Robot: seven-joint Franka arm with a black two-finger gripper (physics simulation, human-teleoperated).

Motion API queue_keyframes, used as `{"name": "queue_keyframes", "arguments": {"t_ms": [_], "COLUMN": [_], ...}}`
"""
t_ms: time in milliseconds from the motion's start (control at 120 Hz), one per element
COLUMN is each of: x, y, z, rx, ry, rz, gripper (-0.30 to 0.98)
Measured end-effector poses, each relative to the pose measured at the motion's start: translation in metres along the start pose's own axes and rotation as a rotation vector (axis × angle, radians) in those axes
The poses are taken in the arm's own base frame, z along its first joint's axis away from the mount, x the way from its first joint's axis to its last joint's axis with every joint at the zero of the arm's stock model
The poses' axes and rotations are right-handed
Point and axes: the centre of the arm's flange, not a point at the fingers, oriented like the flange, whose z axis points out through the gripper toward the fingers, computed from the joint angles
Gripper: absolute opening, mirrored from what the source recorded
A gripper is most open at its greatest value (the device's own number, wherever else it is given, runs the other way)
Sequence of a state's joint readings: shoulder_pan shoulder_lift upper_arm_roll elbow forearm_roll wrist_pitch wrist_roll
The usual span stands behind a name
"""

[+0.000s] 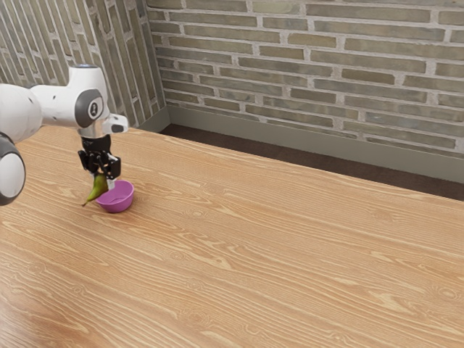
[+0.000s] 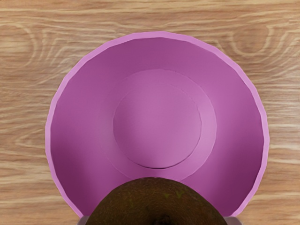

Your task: Place the pear in the bowl.

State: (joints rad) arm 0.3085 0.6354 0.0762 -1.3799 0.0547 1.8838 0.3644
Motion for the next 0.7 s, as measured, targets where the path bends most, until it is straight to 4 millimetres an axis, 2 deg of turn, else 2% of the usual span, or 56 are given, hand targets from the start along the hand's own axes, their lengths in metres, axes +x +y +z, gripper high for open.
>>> {"name": "queue_keyframes", "arguments": {"t_ms": [75, 175, 333, 417, 467, 500, 583, 633, 700], "x": [0.001, 0.001, 0.002, 0.003, 0.001, -0.002, -0.020, -0.037, -0.058], "y": [0.002, 0.004, 0.008, 0.014, 0.020, 0.024, 0.052, 0.083, 0.144], "z": [0.001, 0.001, 0.000, -0.010, -0.027, -0.047, -0.115, -0.149, -0.192], "rx": [-0.007, -0.016, -0.020, -0.018, -0.011, -0.005, 0.011, 0.014, 0.018], "ry": [0.000, 0.001, 0.002, 0.011, 0.030, 0.052, 0.116, 0.139, 0.166], "rz": [0.011, 0.025, 0.047, 0.064, 0.075, 0.082, 0.116, 0.154, 0.229], "gripper": [0.33, 0.46, 0.58, 0.62, 0.63, 0.64, 0.65, 0.66, 0.67]}}
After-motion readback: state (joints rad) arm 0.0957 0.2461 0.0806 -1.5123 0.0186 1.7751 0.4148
